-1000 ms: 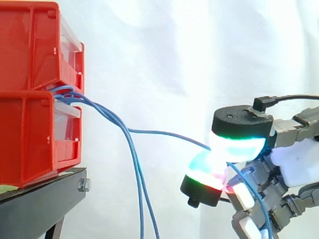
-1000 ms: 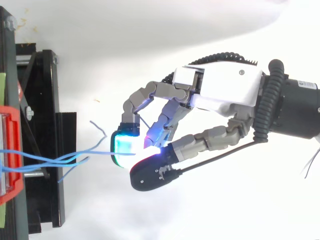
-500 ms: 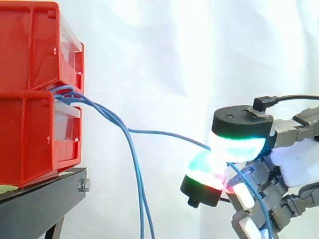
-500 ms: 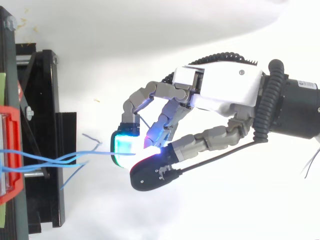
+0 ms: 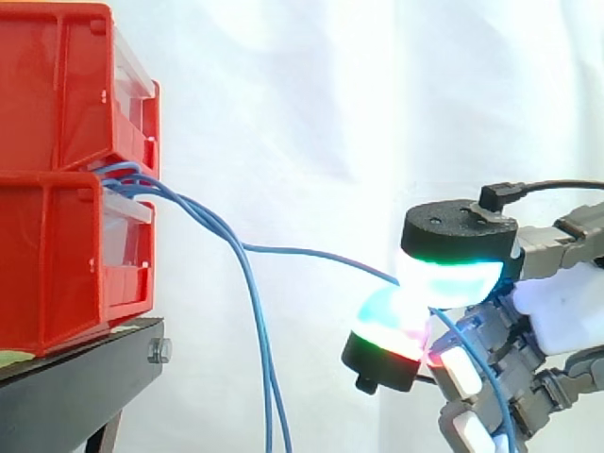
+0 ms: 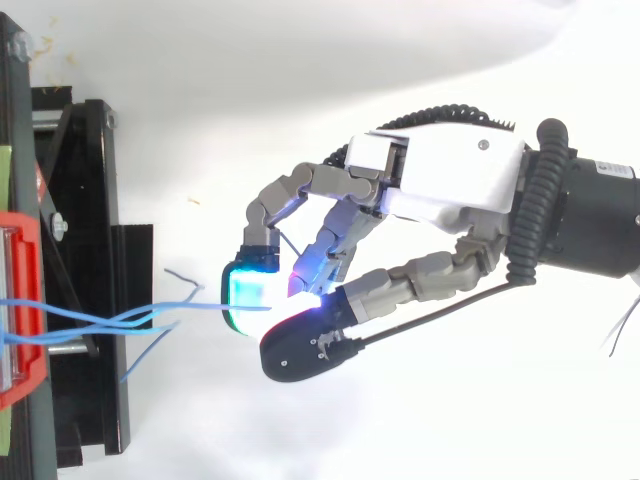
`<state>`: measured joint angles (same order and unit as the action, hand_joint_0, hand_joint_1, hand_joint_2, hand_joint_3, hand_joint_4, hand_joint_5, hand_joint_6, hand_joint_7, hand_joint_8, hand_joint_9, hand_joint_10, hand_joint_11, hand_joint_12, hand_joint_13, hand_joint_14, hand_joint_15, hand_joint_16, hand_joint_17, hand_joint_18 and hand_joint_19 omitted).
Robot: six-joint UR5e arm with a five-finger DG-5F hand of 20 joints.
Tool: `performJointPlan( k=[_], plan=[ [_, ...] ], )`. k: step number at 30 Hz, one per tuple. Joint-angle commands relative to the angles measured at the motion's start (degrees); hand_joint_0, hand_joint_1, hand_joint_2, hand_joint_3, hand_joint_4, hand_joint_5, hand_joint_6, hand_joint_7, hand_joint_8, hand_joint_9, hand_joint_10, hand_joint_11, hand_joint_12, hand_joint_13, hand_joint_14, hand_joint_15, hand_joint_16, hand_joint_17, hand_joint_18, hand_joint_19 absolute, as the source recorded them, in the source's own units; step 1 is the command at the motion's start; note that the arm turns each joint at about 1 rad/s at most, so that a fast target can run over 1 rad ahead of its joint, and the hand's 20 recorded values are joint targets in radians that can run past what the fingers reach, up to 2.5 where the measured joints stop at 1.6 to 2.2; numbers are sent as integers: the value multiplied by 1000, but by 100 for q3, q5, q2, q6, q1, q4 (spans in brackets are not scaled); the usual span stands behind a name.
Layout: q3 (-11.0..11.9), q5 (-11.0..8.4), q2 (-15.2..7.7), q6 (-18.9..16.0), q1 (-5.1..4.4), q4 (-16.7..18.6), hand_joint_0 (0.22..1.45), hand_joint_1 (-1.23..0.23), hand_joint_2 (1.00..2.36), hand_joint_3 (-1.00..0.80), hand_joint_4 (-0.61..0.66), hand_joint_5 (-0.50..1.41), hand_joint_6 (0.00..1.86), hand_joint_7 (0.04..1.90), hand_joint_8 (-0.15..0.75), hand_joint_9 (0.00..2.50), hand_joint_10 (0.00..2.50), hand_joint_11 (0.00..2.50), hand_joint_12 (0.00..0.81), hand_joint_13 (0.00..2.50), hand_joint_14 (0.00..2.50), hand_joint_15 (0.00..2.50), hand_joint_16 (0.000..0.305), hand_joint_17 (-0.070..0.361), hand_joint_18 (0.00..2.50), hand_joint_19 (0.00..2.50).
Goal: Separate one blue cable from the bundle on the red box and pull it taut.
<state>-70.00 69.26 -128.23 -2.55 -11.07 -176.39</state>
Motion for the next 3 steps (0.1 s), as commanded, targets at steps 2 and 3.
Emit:
performJointPlan(
  k=[2, 3],
  plan=[
    [3, 0, 0, 0, 0, 0, 627, -846, 1010, -281, 21, -63, 907, 1020, 173, 1112, 16, 496, 368, 929, 25, 664, 44, 98, 853, 581],
    [3, 0, 0, 0, 0, 0, 627, -845, 1010, -282, 18, -63, 907, 1023, 175, 1114, 16, 485, 368, 929, 27, 660, 43, 98, 854, 581]
  ],
)
